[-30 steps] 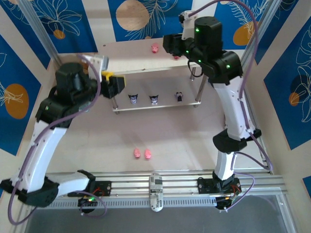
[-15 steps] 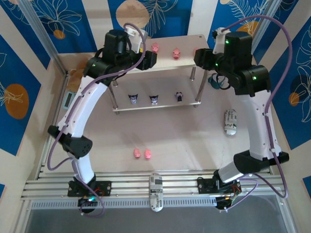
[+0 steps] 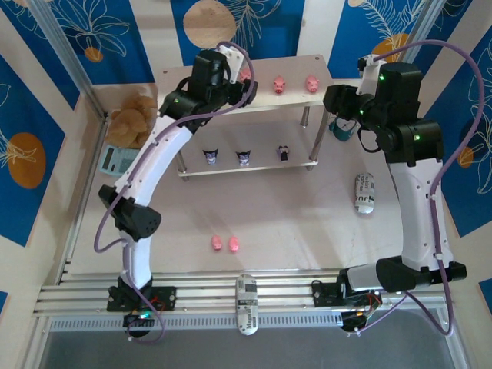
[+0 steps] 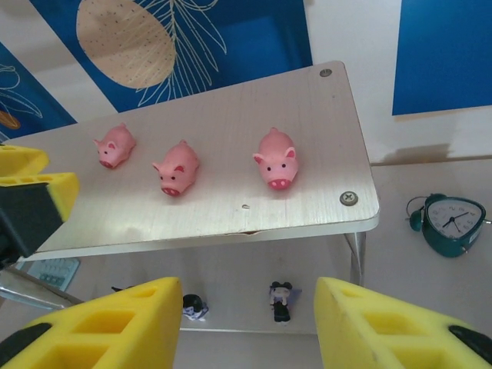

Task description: Place and organize the plastic toys onto the shelf

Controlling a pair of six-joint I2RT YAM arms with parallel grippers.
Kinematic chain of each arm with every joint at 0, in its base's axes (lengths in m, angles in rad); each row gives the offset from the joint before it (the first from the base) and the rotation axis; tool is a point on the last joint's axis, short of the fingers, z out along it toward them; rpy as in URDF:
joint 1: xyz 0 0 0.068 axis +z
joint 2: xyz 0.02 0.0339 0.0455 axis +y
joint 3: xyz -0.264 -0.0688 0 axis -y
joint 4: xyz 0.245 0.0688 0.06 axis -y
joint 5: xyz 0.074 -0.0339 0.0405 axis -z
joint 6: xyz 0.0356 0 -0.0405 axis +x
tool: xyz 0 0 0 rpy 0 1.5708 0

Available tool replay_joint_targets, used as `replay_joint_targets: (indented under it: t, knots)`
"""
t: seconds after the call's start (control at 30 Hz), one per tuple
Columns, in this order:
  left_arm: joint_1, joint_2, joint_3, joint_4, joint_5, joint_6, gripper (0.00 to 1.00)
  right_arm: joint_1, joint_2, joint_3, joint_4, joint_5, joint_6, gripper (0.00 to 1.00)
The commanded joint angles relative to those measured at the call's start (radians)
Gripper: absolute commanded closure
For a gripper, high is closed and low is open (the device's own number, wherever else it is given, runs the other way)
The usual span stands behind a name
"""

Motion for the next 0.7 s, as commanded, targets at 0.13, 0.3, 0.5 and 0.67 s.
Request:
replay_joint_targets:
  t: [0.13, 0.3, 0.5, 0.67]
  knots:
    - [-0.022, 0.075, 0.029, 0.112, -0.112, 0.003, 0.29, -0.059, -0.032, -0.039, 0.054, -0.081, 0.006, 0.5]
    - [-0.024, 0.091, 0.029, 0.138, -0.148, 0.008, 0.29, -0.096, -0.032, -0.066, 0.073, -0.111, 0.008, 0.5]
    - [-0.02, 0.106, 0.03, 0.162, -0.182, 0.018, 0.31, -0.13, -0.019, -0.093, 0.09, -0.145, 0.017, 0.5]
    - [-0.013, 0.126, 0.032, 0.176, -0.155, 0.004, 0.46, -0.149, -0.007, -0.098, 0.093, -0.161, 0.017, 0.5]
